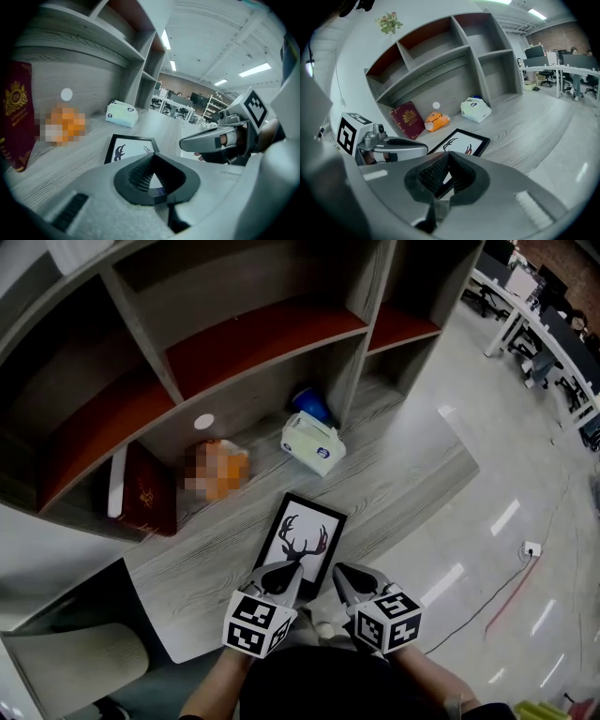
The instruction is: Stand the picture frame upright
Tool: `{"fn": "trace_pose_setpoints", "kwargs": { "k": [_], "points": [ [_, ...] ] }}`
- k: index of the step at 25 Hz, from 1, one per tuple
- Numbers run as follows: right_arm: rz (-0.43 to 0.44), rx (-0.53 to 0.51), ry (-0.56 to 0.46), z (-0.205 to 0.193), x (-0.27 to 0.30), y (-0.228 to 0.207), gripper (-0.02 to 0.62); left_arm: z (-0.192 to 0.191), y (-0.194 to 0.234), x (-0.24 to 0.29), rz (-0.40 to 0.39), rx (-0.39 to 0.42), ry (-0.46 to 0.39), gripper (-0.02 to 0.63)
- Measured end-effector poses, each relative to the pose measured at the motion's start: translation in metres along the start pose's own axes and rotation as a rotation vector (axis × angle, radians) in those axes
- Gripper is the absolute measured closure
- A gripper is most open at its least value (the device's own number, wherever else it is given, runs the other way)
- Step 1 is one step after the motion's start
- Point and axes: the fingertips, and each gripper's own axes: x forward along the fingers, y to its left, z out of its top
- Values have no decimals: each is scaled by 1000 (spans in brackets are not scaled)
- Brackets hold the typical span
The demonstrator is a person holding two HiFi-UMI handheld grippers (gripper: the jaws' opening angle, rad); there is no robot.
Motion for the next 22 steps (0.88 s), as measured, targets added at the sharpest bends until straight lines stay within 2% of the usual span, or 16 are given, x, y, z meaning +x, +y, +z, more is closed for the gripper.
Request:
{"fn": "trace_pose_setpoints", "kwargs": {
  "k": [3, 10, 17, 22],
  "points": [
    [-11, 8, 9, -2, 7, -3, 597, -1, 2, 2, -37, 15, 1, 611],
    [-17, 28, 27, -4, 23, -7, 598, -4, 16, 10, -44, 17, 32, 611],
    [-65, 39, 42, -10, 35, -14, 597, -9, 38, 16, -8, 11, 65, 611],
    [-99, 61, 47, -14, 42, -17, 597, -7, 53, 15, 26, -15, 53, 610]
  ]
}}
